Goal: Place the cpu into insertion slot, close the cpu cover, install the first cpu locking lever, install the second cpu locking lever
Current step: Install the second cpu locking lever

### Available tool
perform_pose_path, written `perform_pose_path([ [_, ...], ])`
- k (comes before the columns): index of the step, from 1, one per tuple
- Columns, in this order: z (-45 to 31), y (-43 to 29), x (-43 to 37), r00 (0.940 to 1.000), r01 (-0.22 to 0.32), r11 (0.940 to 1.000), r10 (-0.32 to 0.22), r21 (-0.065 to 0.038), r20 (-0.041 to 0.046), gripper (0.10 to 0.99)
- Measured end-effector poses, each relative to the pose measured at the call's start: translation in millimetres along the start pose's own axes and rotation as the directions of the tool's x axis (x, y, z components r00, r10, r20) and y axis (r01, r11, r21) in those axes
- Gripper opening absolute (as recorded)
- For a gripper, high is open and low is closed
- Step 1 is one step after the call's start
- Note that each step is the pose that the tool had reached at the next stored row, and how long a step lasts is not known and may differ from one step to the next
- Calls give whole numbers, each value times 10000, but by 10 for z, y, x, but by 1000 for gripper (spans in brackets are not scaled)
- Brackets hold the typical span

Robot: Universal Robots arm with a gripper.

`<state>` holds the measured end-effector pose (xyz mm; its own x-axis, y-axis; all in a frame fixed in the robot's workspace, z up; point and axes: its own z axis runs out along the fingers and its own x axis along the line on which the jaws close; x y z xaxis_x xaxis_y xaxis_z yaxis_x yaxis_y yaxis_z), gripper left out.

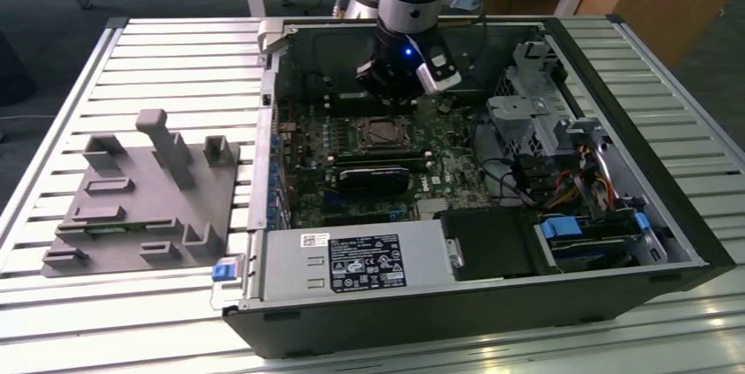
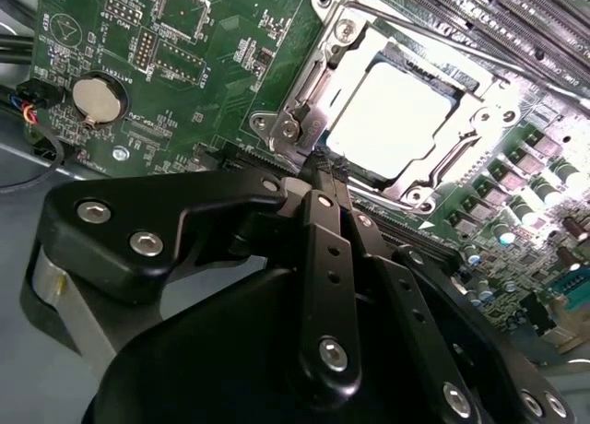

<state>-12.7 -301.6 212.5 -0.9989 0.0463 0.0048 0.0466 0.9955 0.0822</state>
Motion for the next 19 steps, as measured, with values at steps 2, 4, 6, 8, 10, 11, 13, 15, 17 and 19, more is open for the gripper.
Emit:
perform_pose_path([
  [2,-1,-11,-1,10000,0,10000,0,0,0,106],
  [4,-2,-25,-1,10000,-1,10000,1,0,0,106],
  [6,-4,-43,-2,10000,0,10000,0,0,0,106],
  [8,-5,-59,-3,10000,0,10000,0,0,0,106],
  [10,-6,-75,-3,10000,0,10000,0,0,0,106],
  [11,-7,-81,-4,10000,0,10000,0,0,0,106],
  [13,-9,-84,-3,10000,-1,10000,1,2,0,106],
  [15,-35,-82,-4,10000,0,10000,0,0,0,106],
  [17,-85,-78,-4,10000,-1,10000,1,0,0,106],
  [19,-150,-72,-3,10000,0,10000,0,3,0,106],
])
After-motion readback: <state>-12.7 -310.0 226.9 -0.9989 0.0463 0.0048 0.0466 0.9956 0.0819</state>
